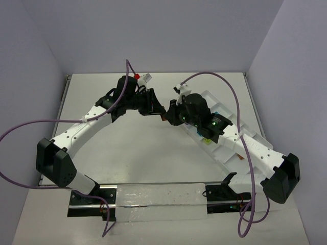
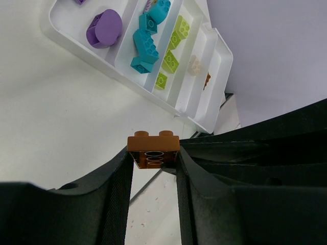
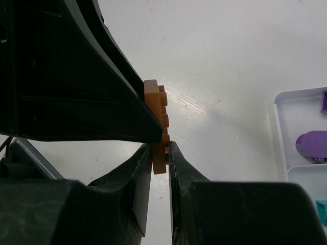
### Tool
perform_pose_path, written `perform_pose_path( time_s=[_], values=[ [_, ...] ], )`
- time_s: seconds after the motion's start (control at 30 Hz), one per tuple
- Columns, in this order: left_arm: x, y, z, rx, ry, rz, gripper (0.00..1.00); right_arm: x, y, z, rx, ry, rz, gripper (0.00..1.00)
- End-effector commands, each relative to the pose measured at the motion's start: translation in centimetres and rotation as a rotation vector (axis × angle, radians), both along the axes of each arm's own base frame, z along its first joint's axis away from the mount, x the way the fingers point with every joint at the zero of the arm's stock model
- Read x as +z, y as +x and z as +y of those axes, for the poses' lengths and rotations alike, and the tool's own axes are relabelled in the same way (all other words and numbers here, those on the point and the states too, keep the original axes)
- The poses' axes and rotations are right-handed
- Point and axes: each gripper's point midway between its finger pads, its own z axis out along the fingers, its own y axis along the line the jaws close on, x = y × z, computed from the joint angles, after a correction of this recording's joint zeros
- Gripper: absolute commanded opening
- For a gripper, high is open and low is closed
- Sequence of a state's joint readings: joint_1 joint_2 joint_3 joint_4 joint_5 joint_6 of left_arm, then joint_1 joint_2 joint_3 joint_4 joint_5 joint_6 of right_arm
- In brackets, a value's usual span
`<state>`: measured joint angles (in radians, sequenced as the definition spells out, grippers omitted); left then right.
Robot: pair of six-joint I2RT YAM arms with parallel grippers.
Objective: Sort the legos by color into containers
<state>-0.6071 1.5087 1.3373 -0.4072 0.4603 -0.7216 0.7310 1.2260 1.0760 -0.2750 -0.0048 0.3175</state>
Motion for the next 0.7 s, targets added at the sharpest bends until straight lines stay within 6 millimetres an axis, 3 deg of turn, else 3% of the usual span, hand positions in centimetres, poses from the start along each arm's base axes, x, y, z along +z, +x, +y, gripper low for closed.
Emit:
perform_pose_path(
  time_s=[0.0, 0.03, 0.07, 0.1, 0.17, 0.23, 0.47, 0.53, 0.67],
  values=[
    [4.1, -1.1, -0.2, -0.036, -0.09, -0.092, 0.0, 1.7, 0.8, -1.4, -0.102, 0.039, -0.054, 0.0],
    [4.0, -1.1, -0.3, -0.042, -0.091, -0.093, 0.15, 1.6, 0.8, -1.7, -0.118, 0.036, -0.054, 0.0],
    [4.0, -1.0, -0.2, -0.039, -0.087, -0.095, 0.38, 1.5, 0.9, -2.1, -0.138, 0.028, -0.051, 0.0],
    [3.9, -1.0, -0.2, -0.036, -0.085, -0.096, 0.45, 1.3, 0.9, -2.3, -0.15, 0.023, -0.047, 0.0],
    [4.1, -1.1, -0.2, -0.043, -0.094, -0.111, 0.82, 0.9, 1.0, -2.7, -0.175, 0.009, -0.033, 0.0],
    [4.4, -1.0, -0.2, -0.038, -0.094, -0.122, 0.96, 0.6, 1.1, -2.9, -0.19, -0.001, -0.025, 0.0],
    [3.9, -0.1, 0.1, -0.01, -0.048, -0.123, 0.99, -0.5, 1.6, -5.5, -0.322, -0.079, 0.019, 0.0],
    [3.2, 0.7, 1.2, 0.047, 0.016, -0.123, 0.99, -1.0, 1.9, -8.1, -0.429, -0.122, 0.049, 0.0],
    [1.2, 1.1, 3.4, 0.148, 0.097, -0.116, 0.99, -3.7, 2.1, -15.7, -0.714, -0.137, 0.2, 0.0]
  ],
)
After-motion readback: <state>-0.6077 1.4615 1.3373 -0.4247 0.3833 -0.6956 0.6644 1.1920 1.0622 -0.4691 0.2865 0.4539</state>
